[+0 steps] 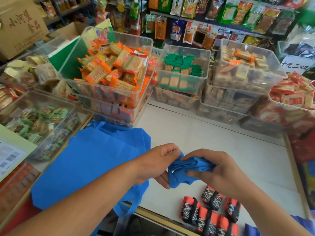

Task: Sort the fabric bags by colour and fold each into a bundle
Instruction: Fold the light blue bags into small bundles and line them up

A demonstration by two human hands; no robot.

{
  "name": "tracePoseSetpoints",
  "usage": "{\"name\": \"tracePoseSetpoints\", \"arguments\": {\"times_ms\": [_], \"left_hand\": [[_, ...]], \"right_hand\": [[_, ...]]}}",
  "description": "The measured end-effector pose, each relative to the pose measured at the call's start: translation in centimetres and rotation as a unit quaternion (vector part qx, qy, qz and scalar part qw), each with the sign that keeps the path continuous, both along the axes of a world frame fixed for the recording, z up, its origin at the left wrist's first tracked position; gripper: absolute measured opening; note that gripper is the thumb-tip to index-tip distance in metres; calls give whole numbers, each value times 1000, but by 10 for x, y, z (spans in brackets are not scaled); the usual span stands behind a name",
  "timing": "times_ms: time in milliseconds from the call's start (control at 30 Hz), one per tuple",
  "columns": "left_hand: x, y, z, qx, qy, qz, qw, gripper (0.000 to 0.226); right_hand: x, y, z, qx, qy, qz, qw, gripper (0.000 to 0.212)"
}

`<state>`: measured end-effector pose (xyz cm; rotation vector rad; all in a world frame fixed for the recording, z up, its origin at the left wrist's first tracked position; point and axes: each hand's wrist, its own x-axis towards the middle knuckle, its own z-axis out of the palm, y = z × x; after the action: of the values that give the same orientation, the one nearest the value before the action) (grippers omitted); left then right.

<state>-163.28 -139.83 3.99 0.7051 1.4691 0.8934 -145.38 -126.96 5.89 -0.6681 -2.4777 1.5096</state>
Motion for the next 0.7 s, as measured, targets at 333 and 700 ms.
{"name": "tracePoseSetpoints", "arguments": {"times_ms": [333, 700], "left_hand": [[9, 7, 2, 56, 94, 68, 992, 25], [26, -2, -2, 100, 172, 141, 970, 20]], "right_hand": [[-7, -4, -20, 275, -5, -33, 961, 38], [1, -22, -17, -72, -32, -43, 996, 30]]}}
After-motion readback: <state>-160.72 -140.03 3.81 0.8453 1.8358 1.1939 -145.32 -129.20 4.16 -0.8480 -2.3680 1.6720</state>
